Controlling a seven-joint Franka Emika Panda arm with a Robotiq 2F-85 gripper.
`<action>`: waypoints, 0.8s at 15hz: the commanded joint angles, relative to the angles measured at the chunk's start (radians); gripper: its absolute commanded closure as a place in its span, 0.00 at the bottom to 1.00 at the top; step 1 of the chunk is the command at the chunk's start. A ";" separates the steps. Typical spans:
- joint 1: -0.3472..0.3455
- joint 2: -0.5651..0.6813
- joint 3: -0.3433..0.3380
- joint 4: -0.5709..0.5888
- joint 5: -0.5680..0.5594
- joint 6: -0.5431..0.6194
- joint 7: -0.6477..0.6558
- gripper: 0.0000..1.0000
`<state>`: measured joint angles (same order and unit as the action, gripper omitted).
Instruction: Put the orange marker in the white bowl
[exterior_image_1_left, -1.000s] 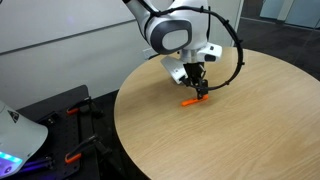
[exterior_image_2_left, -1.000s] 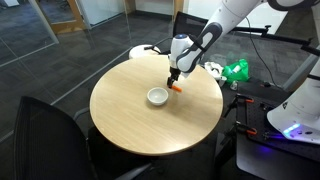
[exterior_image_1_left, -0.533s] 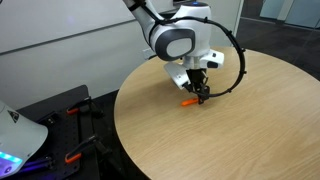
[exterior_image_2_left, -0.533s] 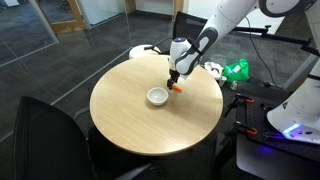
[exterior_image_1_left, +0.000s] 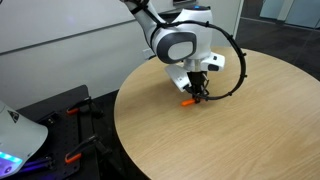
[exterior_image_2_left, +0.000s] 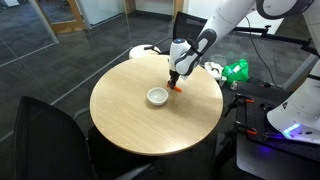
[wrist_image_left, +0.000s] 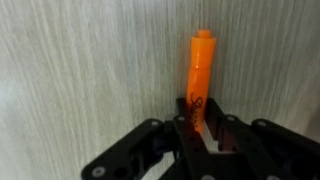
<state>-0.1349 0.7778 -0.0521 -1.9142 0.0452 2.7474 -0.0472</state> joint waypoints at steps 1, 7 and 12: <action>0.011 -0.003 -0.014 0.014 -0.003 -0.032 0.030 1.00; 0.090 -0.158 -0.080 -0.126 -0.015 -0.014 0.151 0.95; 0.220 -0.331 -0.183 -0.247 -0.102 0.011 0.278 0.95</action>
<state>0.0060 0.5848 -0.1741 -2.0478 0.0087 2.7473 0.1465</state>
